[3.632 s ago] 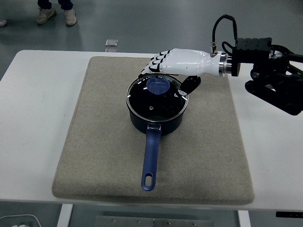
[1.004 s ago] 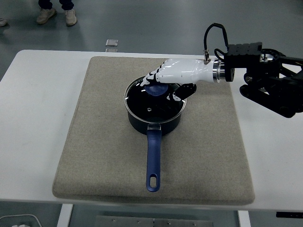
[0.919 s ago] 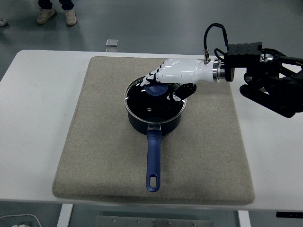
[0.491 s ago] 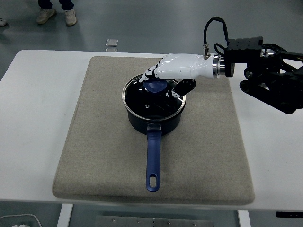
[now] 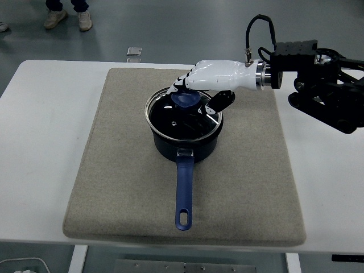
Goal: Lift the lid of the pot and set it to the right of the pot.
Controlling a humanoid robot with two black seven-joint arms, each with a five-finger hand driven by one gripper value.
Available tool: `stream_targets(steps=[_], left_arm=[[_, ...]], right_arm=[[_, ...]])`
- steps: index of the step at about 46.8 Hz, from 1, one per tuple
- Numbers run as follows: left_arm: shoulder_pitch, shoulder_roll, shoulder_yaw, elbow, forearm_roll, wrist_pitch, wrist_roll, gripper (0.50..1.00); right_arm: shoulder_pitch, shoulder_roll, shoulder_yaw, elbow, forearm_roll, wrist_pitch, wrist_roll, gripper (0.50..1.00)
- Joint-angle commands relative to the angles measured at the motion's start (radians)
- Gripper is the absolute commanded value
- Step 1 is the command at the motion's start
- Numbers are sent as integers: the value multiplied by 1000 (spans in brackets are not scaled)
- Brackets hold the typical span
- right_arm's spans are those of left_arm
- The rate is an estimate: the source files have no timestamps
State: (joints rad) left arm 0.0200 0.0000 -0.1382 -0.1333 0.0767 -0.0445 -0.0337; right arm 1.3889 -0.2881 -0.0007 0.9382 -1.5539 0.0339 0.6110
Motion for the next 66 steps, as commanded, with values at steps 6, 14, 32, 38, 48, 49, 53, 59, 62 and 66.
stream_targets(steps=[6,14,32,38,48,49,53,59,62,66], left_arm=[[0,0,0,0,0,0,0,1000],[0,0,0,1,0,0,0,1000],[0,0,0,0,0,0,0,1000],[0,0,0,0,0,0,0,1000],[0,0,0,0,0,0,0,1000],[0,0,0,0,0,0,0,1000],[0,0,0,0,0,0,0,1000],[0,0,0,0,0,0,0,1000],[0,0,0,0,0,0,0,1000],[0,0,0,0,0,-1,0,1000]], right_arm=[[13,0,5,-41,0,0,0,500],[24,0,5,-79,26,0,0,500],[44,-2,4,-252,29,21,0,500],[44,-3,-1,-298,38,26,0,500],[38,-17,-5,-355,41,40,0,500],[36,-19,-5,-357,41,40,0,500],[32,-25,-8,-364,37,41,0,500],[32,-34,-54,-380,38,41,0,500],[32,-36,-70,-380,38,41,0,500],[30,-42,-74,-378,37,43,0,500]])
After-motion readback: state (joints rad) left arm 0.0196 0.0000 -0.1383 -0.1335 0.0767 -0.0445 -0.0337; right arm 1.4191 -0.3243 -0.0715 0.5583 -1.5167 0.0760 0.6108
